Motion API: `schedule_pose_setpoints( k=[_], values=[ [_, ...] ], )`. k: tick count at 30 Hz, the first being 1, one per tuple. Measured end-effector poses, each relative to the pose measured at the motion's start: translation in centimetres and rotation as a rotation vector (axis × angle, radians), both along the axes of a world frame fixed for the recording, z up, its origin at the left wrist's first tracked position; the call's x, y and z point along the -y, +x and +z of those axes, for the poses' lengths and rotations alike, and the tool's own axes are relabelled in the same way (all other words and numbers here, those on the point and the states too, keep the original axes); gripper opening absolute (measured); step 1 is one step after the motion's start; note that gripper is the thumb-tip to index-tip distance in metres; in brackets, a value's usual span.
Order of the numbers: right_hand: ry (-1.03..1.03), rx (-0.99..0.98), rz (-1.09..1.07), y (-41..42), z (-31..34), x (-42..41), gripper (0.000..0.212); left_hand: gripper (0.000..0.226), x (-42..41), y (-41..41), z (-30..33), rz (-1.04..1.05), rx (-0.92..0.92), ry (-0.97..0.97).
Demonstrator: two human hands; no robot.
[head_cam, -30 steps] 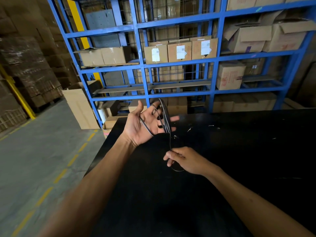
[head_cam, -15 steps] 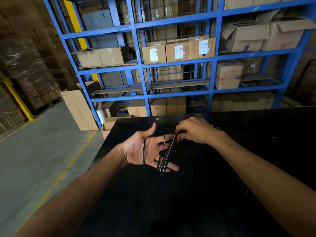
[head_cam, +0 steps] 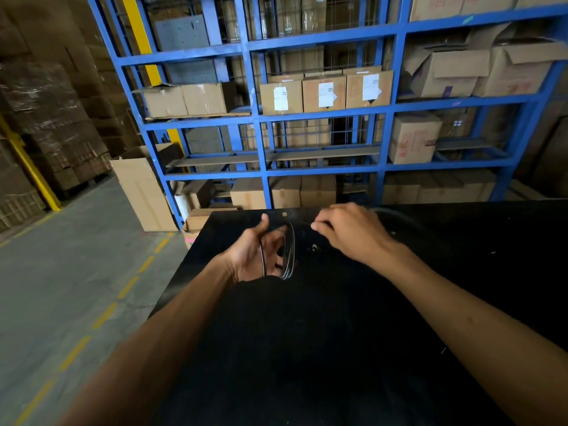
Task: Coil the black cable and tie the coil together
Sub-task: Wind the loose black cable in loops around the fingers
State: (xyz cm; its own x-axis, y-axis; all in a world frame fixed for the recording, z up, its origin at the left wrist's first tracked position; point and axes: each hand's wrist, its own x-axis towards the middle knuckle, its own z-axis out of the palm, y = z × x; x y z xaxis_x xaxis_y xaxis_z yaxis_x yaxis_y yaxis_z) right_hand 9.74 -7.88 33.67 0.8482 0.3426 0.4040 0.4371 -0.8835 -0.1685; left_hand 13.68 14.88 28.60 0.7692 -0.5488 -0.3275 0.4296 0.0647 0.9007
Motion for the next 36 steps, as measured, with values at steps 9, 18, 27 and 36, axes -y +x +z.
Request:
schedule_pose_setpoints(
  k=[9,18,27,36],
  values=[
    [0.824,-0.448,0.024,-3.8,-7.0,-2.4,0.028,0.078,-0.6,1.1,3.8,0.089,0.125,-0.495],
    [0.769,-0.596,0.038,-3.2,-9.8,-1.6,0.022,0.077,0.9,-1.1,4.7,-0.289,0.068,-0.59],
    [0.273,-0.295,-0.005,0.9,-3.1,3.4,0.008,0.08,0.9,-4.3,3.3,-0.597,-0.042,-0.229],
    [0.275,-0.095,0.031,-0.3,0.8,1.3,0.018,0.077,1.8,-1.7,0.8,-0.264,0.032,-0.066]
  ],
)
